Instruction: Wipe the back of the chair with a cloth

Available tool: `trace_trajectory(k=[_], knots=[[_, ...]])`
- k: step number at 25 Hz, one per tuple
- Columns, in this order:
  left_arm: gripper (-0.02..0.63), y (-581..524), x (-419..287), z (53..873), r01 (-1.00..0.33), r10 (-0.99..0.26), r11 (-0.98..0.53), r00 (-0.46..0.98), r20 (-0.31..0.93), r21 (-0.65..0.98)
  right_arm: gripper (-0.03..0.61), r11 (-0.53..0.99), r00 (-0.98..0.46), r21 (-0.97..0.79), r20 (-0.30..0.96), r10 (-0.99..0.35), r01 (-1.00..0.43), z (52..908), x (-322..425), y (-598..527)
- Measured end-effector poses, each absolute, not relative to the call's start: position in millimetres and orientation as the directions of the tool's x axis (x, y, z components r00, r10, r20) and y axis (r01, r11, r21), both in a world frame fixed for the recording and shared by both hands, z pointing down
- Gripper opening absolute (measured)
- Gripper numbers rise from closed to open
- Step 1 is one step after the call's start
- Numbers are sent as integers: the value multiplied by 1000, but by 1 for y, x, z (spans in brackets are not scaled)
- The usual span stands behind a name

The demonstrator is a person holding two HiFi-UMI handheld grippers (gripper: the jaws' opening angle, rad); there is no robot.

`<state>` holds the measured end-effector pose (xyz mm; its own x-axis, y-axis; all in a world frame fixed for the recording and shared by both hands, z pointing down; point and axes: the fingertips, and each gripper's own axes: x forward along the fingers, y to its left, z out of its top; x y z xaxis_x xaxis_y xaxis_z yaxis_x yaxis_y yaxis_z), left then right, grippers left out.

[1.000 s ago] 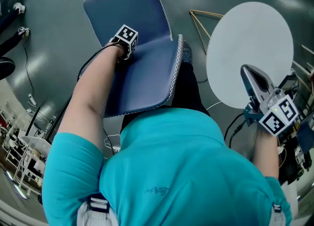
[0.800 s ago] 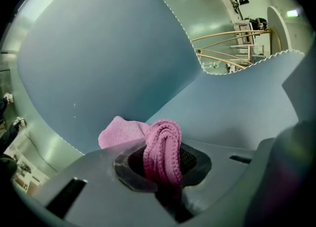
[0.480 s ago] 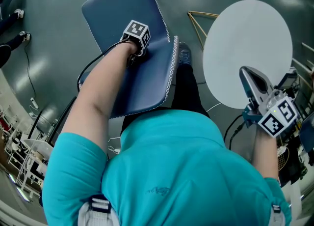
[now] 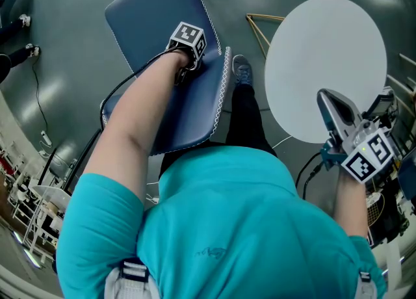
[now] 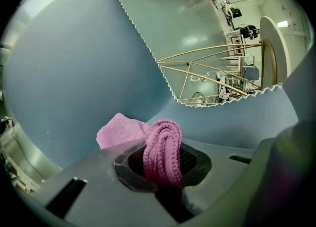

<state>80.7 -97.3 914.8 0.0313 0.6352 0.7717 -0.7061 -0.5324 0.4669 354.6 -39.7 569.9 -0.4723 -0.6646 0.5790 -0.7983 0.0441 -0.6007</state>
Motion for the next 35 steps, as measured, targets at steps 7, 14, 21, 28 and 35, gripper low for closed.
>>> trace_trajectory(k=[7, 14, 21, 28, 35], knots=[[58, -96, 90, 921, -705, 639, -527, 41, 768, 475, -8, 36, -467, -602, 578, -669, -798, 574, 358, -34], [58, -95, 108, 928, -696, 644, -524, 55, 763, 492, -8, 30, -461, -600, 581, -671, -800, 580, 361, -28], [58, -96, 130, 933, -706, 674, -461, 116, 729, 538, -8, 23, -461, -599, 589, -664, -800, 584, 365, -20], [58, -105, 193, 925, -639, 645, -258, 444, 622, 724, -8, -12, -445, -601, 605, -661, -799, 589, 370, -6], [58, -167, 195, 870, -513, 398, -279, 708, 584, 812, -8, 25, -447, -606, 557, -700, -795, 582, 350, -14]])
